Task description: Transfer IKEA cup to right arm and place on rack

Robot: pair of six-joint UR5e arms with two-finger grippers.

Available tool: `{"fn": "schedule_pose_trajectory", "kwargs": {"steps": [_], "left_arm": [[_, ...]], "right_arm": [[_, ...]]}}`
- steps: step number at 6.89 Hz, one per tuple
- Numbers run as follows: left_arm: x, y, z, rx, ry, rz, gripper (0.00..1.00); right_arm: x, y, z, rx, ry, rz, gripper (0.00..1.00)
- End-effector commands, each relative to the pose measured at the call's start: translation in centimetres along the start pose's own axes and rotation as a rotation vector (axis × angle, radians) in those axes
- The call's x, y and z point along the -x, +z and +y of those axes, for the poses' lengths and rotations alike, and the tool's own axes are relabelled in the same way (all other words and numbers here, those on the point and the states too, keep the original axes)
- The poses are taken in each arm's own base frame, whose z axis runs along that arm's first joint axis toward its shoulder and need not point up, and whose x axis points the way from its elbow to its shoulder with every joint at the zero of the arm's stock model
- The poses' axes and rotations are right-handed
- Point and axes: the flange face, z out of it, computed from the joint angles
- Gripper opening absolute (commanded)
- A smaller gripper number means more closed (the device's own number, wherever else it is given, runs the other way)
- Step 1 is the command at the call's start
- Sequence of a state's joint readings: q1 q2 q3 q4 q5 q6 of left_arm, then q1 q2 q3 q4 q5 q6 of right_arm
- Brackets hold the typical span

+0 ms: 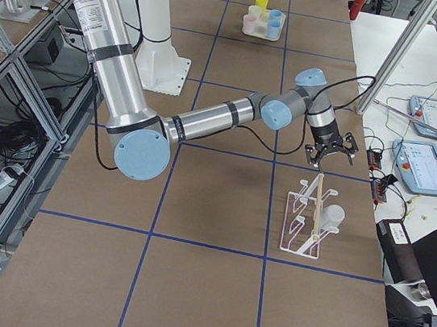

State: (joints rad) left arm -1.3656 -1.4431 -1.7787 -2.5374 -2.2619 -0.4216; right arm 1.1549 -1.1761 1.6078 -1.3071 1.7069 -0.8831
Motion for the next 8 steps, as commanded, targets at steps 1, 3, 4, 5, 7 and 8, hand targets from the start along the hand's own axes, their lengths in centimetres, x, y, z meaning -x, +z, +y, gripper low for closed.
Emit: {"fn": "schedule_pose_trajectory", "kwargs": {"steps": [1,3,4,5,7,8], "left_arm": [[3.1,1.2,1.4,-0.005,0.041,-0.139,1.00],[4.3,3.3,3.4,0.001,0.039,-0.120,1.00],[2.8,5.4,4.5,0.018,-0.004,-0.075,1.00],[0.4,8.4,6.1,0.026,-0.065,-0.037,1.00],[-2.3,13.4,10.4,0.003,-0.160,0.014,1.00],[-2.8,14.6,11.4,0.006,-0.162,0.003,1.00]], "right_arm": [[2.6,-5.1,-3.6,-0.236,0.395,-0.143,0.99],[8.1,-8.4,-12.7,-0.319,0.700,-0.285,0.99],[10.4,-9.7,-16.2,-0.346,0.745,-0.337,0.99],[11.6,-11.2,-17.8,-0.368,0.781,-0.367,0.99],[12.1,-12.1,-18.3,-0.383,0.784,-0.375,0.99],[12.1,-12.1,-18.3,-0.384,0.783,-0.375,0.99]]}}
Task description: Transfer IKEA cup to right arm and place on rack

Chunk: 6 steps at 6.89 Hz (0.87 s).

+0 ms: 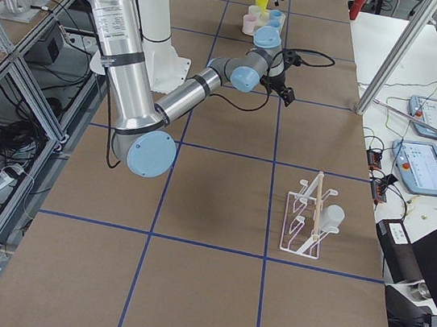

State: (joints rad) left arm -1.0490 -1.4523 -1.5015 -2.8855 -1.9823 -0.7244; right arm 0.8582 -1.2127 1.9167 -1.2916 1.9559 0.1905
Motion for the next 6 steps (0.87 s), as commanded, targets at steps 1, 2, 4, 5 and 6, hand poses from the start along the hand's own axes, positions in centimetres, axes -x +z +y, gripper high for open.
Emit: {"fn": "schedule_pose_trajectory", "kwargs": {"steps": [1,2,4,5,6], "left_arm": [[-0.53,2.07,2.00,0.002,-0.026,0.001,0.92],[-0.27,2.17,2.22,0.006,-0.022,-0.002,0.82],[0.07,2.79,2.28,0.013,-0.024,-0.007,0.54],[-0.08,2.71,2.18,0.010,-0.023,-0.002,0.33],[-0.11,2.60,2.18,0.007,-0.019,0.008,0.13]], "right_arm": [[0.32,-0.14,-0.11,-0.004,0.002,-0.004,0.99],[0.32,-0.14,-0.11,-0.004,0.002,-0.004,0.99],[0.32,-0.14,-0.11,-0.004,0.002,-0.004,0.99],[0.32,-0.14,-0.11,-0.004,0.002,-0.004,0.99],[0.32,-0.14,-0.11,-0.004,0.002,-0.004,0.99]]}}
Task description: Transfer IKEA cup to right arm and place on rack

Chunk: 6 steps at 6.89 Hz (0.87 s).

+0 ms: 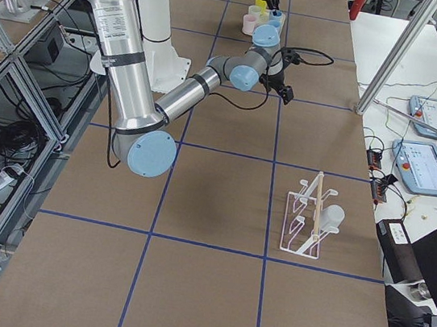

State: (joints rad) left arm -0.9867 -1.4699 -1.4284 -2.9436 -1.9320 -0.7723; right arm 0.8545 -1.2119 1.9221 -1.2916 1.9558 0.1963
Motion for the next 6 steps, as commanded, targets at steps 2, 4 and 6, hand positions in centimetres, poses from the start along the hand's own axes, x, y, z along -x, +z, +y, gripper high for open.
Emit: {"fn": "schedule_pose_trajectory", "kwargs": {"steps": [2,4,6], "left_arm": [[-0.1,-0.1,-0.1,-0.005,0.009,0.011,0.00],[1.2,-1.6,-1.9,-0.050,-0.011,-0.015,0.00],[2.2,-5.1,-5.6,-0.076,-0.036,0.037,0.00]], "right_arm": [[0.0,0.2,0.1,0.003,0.000,-0.001,0.99],[0.6,0.4,0.0,0.004,-0.006,-0.010,0.99],[1.9,1.0,-0.2,-0.045,-0.041,-0.040,0.99]]}}
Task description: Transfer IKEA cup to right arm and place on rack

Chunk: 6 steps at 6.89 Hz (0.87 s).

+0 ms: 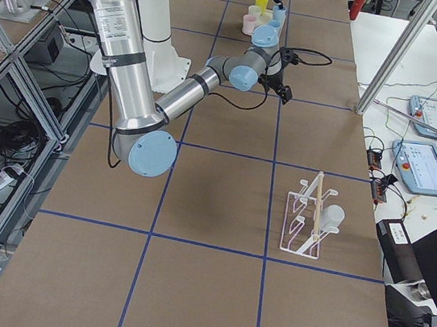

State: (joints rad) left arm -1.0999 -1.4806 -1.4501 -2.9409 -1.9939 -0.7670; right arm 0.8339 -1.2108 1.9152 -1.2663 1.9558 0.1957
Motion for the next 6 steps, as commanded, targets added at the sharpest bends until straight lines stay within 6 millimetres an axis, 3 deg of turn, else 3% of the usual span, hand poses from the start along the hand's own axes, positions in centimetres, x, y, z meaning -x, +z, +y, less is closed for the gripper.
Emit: {"fn": "schedule_pose_trajectory", "kwargs": {"steps": [1,3,4,5,6], "left_arm": [[-1.6,-3.4,-4.4,0.009,-0.016,0.091,0.00],[-7.9,-6.2,-7.7,0.029,-0.098,0.219,0.00],[-12.6,-8.2,-10.7,0.021,-0.258,0.314,0.00],[-17.3,-9.6,-12.5,0.026,-0.350,0.400,0.00],[-22.4,-8.7,-11.4,0.092,-0.378,0.477,0.00]], "right_arm": [[2.1,1.1,-0.2,-0.086,-0.032,-0.052,0.99],[5.2,2.4,0.0,-0.193,-0.067,-0.134,0.99],[7.0,3.5,0.2,-0.247,-0.097,-0.175,0.99],[9.4,3.9,-0.1,-0.310,-0.084,-0.208,0.99],[13.6,4.0,-2.1,-0.349,-0.093,-0.252,0.99]]}}
